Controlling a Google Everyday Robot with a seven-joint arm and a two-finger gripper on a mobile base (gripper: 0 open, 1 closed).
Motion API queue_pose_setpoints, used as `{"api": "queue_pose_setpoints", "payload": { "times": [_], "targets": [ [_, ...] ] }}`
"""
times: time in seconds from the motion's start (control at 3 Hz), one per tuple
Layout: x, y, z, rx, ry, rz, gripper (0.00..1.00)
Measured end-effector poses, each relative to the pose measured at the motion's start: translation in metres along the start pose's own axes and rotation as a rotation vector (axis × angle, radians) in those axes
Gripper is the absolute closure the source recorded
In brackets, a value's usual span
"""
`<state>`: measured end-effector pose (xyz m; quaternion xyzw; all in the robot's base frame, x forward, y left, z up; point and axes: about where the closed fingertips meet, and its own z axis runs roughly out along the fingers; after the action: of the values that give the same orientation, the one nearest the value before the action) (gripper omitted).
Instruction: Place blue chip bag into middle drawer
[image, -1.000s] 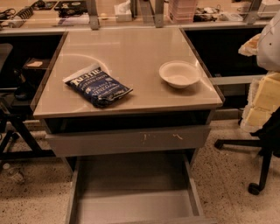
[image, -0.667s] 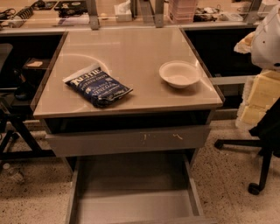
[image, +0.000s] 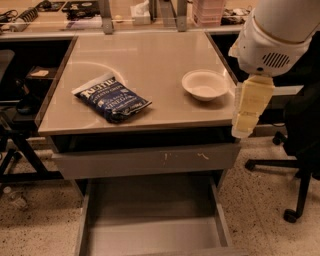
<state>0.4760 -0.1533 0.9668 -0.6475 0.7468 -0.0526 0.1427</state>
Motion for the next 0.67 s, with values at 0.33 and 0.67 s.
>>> {"api": "queue_pose_setpoints", "payload": {
  "times": [0.33,0.67],
  "targets": [
    [0.000,0.000,0.000,0.000,0.000,0.000,0.00],
    [-0.022,0.011,0.005,-0.018,-0.068,0.038,0.00]
  ]
}}
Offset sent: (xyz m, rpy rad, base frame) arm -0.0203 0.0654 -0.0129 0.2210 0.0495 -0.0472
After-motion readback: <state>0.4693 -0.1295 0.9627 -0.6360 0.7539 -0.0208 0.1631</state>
